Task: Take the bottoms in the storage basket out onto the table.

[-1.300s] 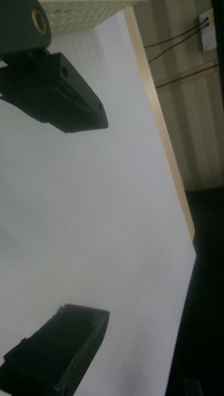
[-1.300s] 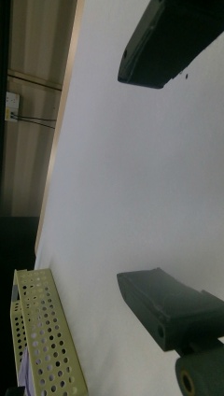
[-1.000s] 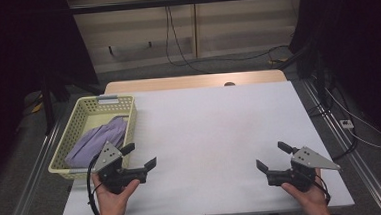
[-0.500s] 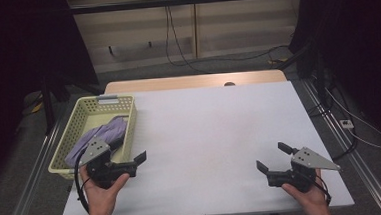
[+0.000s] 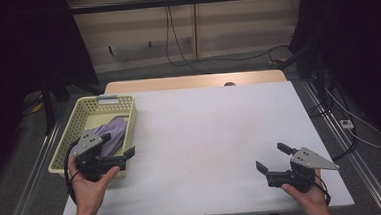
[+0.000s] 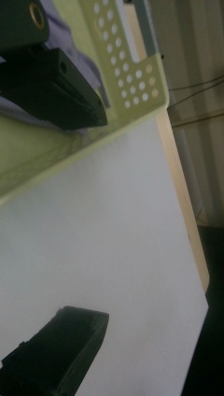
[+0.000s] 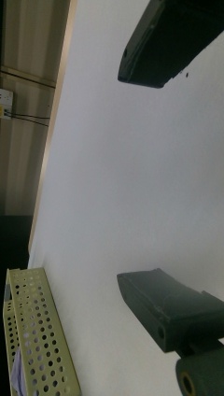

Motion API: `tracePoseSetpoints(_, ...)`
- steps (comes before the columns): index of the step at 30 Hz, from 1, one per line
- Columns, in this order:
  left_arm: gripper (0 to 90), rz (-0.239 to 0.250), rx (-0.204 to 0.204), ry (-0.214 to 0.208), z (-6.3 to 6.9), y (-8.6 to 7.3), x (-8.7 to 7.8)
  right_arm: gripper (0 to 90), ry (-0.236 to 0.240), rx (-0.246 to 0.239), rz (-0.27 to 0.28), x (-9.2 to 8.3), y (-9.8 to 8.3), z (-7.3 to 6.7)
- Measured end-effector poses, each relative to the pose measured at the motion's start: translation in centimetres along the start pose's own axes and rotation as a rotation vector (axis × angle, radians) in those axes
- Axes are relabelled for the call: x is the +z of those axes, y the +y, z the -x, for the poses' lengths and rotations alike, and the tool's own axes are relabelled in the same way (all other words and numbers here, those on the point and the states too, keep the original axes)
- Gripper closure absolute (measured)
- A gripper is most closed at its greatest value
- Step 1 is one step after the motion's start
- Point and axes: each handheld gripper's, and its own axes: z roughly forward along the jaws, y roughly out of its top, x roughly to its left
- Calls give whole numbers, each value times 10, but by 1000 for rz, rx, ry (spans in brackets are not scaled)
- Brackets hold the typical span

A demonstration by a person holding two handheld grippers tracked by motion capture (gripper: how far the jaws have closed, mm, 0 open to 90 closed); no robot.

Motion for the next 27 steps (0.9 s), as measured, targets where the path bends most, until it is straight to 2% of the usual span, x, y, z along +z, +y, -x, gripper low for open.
tracePoseSetpoints(1, 64, -17, 12, 16, -4, 2, 0, 43, 0, -1, -1, 0, 0, 0)
tracePoseSetpoints(3, 63, -24, -6, 27, -10, 5, 1, 43, -4, -3, -5, 1, 0, 0)
tracePoseSetpoints(7, 64, -13, -5, 64, -18, 11, -1, 43, -2, 2, -9, 2, 0, 0)
tracePoseSetpoints(12, 64, -39, -15, 86, -28, 14, 2, 45, -8, 2, -11, 2, 0, 0)
tracePoseSetpoints(15, 67, -43, -24, 77, -31, 14, 3, 45, -8, 2, -13, 2, -1, 0)
tracePoseSetpoints(17, 68, -48, -18, 113, -34, 15, 6, 45, -7, 4, -14, 2, -1, 0)
tracePoseSetpoints(18, 69, -56, -8, 146, -35, 16, 8, 45, -11, 7, -16, 2, 0, 0)
tracePoseSetpoints(19, 69, -58, -5, 156, -36, 16, 10, 45, -10, 6, -15, 2, -1, 0)
tracePoseSetpoints(21, 72, -64, -37, 143, -41, 17, 14, 45, -11, 3, -14, 2, -1, 0)
tracePoseSetpoints(22, 73, -75, -46, 142, -44, 17, 17, 45, -11, 4, -14, 1, -1, 0)
tracePoseSetpoints(25, 58, -123, -10, 197, -50, 20, 23, 44, -14, 8, -13, 0, -1, 0)
tracePoseSetpoints(27, 58, -149, -15, 193, -56, 22, 29, 44, -12, 9, -15, 1, -1, 0)
